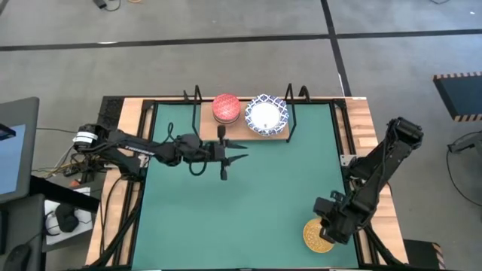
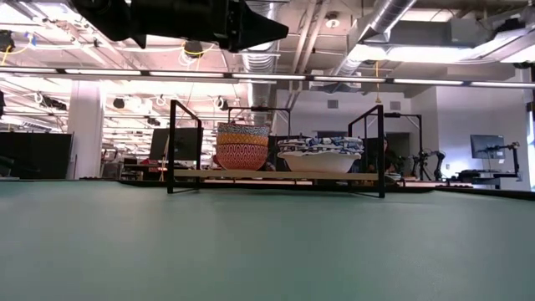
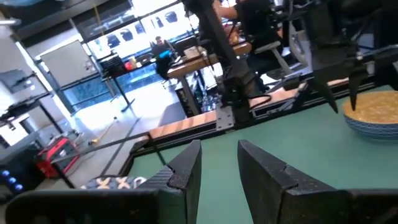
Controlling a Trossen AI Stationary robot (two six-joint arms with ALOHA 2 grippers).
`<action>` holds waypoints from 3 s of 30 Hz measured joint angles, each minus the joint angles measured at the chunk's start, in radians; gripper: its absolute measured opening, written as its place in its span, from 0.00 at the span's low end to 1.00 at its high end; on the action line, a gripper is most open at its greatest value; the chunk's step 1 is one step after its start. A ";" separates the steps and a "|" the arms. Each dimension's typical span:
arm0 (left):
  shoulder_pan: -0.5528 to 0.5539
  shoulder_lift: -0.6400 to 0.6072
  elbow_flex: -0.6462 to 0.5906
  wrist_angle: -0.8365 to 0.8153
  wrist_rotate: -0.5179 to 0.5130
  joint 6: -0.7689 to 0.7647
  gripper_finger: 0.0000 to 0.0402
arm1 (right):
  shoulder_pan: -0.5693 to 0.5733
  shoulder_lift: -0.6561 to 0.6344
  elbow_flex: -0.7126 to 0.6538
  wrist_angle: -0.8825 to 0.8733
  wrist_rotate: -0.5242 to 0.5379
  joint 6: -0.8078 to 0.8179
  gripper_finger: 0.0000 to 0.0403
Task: Place and stack bowls onto a shelf
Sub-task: Stack the yellow bowl on top of the red bowl on the shelf
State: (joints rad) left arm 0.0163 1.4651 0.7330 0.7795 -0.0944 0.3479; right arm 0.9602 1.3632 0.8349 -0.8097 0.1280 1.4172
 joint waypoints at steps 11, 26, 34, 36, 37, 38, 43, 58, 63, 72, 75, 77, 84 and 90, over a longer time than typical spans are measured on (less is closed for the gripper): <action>0.018 0.000 0.000 -0.002 0.008 -0.015 0.23 | -0.027 0.000 0.000 0.002 0.025 0.006 0.27; 0.018 0.028 0.002 0.005 0.016 -0.024 0.23 | -0.073 0.167 0.003 0.010 -0.086 -0.037 0.27; 0.015 0.124 0.065 0.039 0.090 -0.076 0.23 | -0.124 0.127 0.003 0.006 -0.075 -0.066 0.10; 0.012 0.165 0.093 0.027 0.090 -0.094 0.23 | -0.132 0.107 0.006 -0.016 0.024 -0.062 0.10; 0.010 0.195 0.119 0.023 0.091 -0.099 0.23 | -0.137 0.100 0.011 -0.034 0.073 -0.069 0.10; 0.008 0.224 0.141 0.018 0.094 -0.102 0.23 | -0.143 0.096 0.014 -0.054 0.125 -0.073 0.10; -0.015 0.338 0.269 -0.094 0.165 -0.109 0.23 | -0.243 0.100 0.029 -0.120 0.293 -0.079 0.10; -0.058 0.467 0.594 -0.624 0.027 -0.160 0.48 | -0.565 0.098 0.084 0.025 0.518 -0.368 0.11; -0.056 0.465 0.595 -0.635 -0.123 -0.170 0.50 | -0.579 0.100 0.128 0.016 0.564 -0.431 0.12; -0.057 0.461 0.627 -0.711 -0.198 -0.178 0.34 | -0.579 0.100 0.231 -0.020 0.596 -0.585 0.12; -0.059 0.461 0.642 -0.750 -0.220 -0.182 0.23 | -0.579 0.100 0.259 -0.042 0.594 -0.594 0.12; -0.061 0.462 0.652 -0.767 -0.248 -0.182 0.15 | -0.581 0.100 0.272 -0.053 0.595 -0.593 0.12; -0.062 0.466 0.653 -0.788 -0.297 -0.159 0.02 | -0.591 0.100 0.279 -0.038 0.595 -0.600 0.12; -0.060 0.466 0.653 -0.788 -0.292 -0.127 0.01 | -0.591 0.099 0.280 -0.044 0.592 -0.602 0.13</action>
State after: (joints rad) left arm -0.0441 1.9312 1.3857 -0.0082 -0.3867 0.2205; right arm 0.3691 1.4624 1.1145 -0.8542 0.7202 0.8150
